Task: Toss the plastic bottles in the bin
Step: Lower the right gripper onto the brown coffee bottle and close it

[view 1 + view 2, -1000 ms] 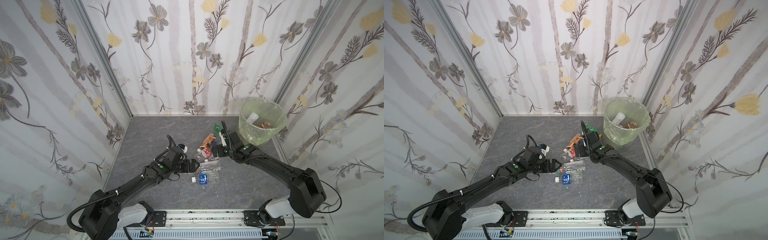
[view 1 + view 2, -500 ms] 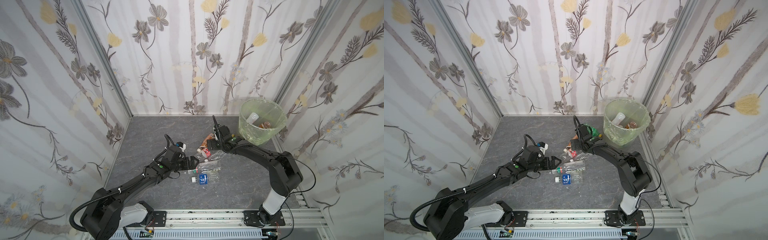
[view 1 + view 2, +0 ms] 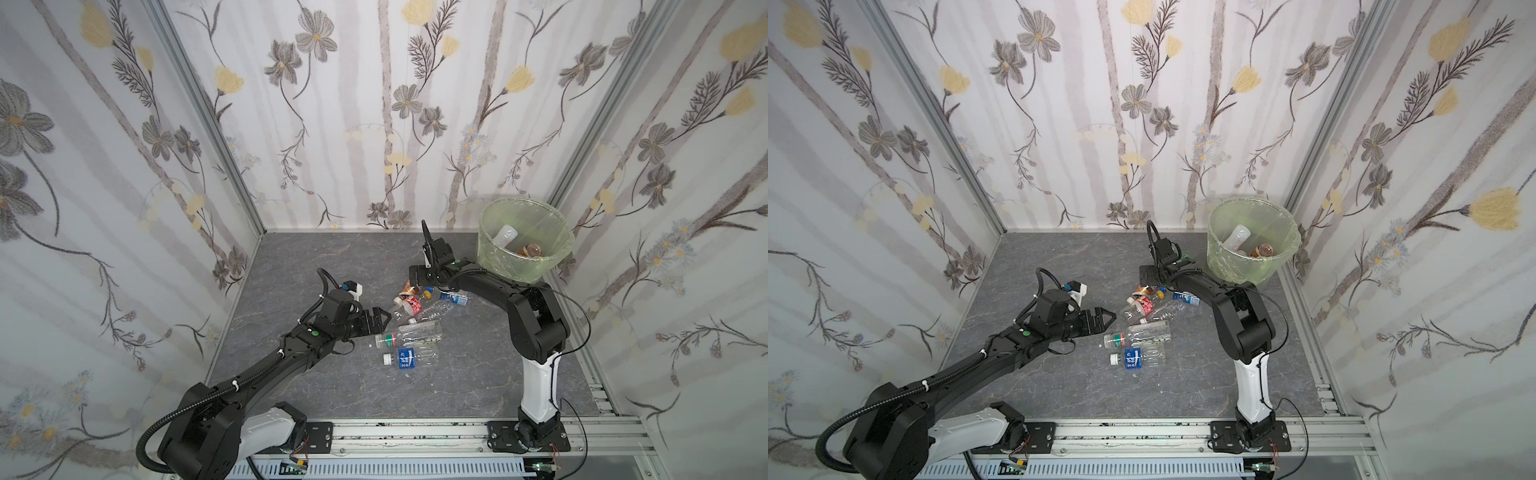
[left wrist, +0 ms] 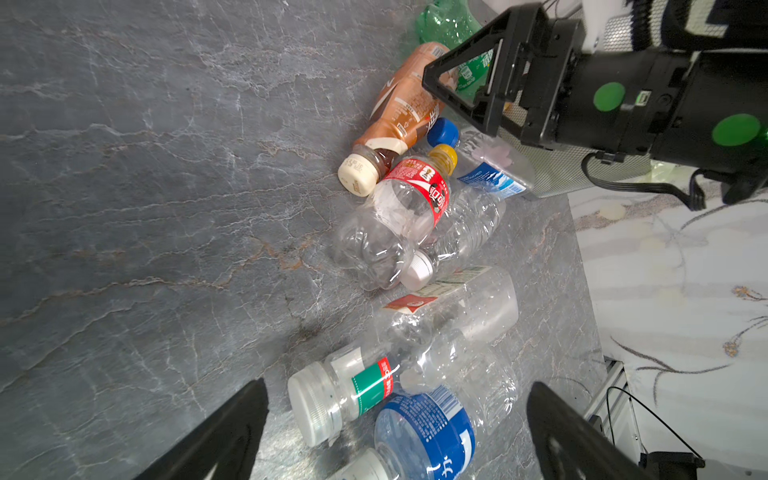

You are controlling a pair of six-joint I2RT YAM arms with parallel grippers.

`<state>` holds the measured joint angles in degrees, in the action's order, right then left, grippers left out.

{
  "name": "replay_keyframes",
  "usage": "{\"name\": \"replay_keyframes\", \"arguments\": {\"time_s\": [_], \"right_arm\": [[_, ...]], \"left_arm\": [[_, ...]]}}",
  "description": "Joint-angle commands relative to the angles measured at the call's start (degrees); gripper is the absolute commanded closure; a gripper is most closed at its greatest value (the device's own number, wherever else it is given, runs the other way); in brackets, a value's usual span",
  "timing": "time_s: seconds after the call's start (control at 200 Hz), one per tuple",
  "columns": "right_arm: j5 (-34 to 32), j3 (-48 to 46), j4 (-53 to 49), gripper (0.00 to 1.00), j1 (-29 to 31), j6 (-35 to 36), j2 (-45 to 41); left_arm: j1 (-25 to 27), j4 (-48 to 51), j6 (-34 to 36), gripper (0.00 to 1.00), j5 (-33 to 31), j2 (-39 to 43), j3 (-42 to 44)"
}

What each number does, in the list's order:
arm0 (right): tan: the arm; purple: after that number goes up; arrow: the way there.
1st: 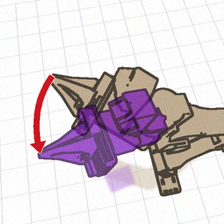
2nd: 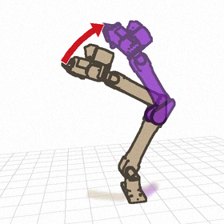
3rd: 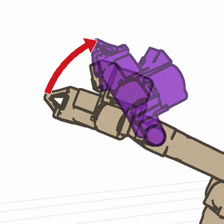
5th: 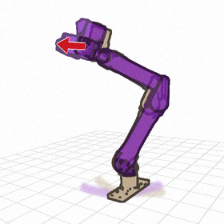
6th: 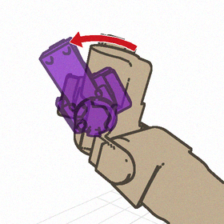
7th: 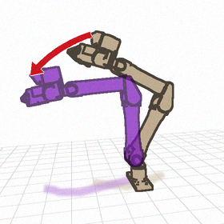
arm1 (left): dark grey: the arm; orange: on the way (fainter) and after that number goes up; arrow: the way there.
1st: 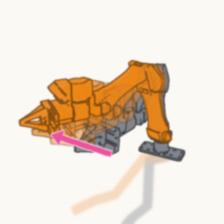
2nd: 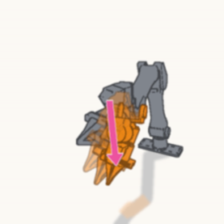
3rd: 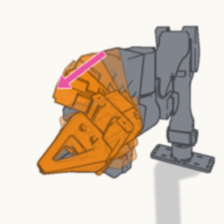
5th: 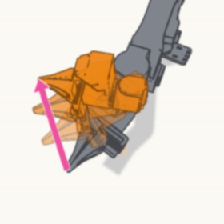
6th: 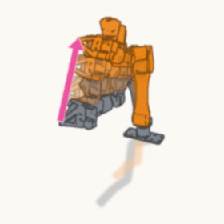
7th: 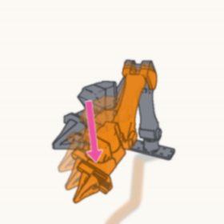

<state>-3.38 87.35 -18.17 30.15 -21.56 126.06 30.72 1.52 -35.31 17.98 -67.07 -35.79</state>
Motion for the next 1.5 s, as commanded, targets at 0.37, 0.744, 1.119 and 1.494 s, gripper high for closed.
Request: {"name": "replay_keyframes", "arguments": {"time_s": [0.37,0.744,1.119,1.494], "right_arm": [[0.5,9.0,-2.5,0.00,0.7,-0.9,8.3],[1.0,16.7,-5.6,0.00,2.6,-1.8,12.7],[0.4,22.6,-8.8,0.00,4.4,-2.1,17.0],[-0.4,26.9,-12.2,0.12,5.8,-2.3,20.0]], "left_arm": [[-2.0,-3.5,-1.0,0.00,2.0,-1.0,0.1],[-3.7,-4.6,-1.6,0.00,2.9,-1.1,0.5],[-6.1,-6.1,-3.3,0.00,4.9,-1.1,1.6],[-7.8,-6.9,-5.0,0.00,6.2,-0.9,2.1]]}}
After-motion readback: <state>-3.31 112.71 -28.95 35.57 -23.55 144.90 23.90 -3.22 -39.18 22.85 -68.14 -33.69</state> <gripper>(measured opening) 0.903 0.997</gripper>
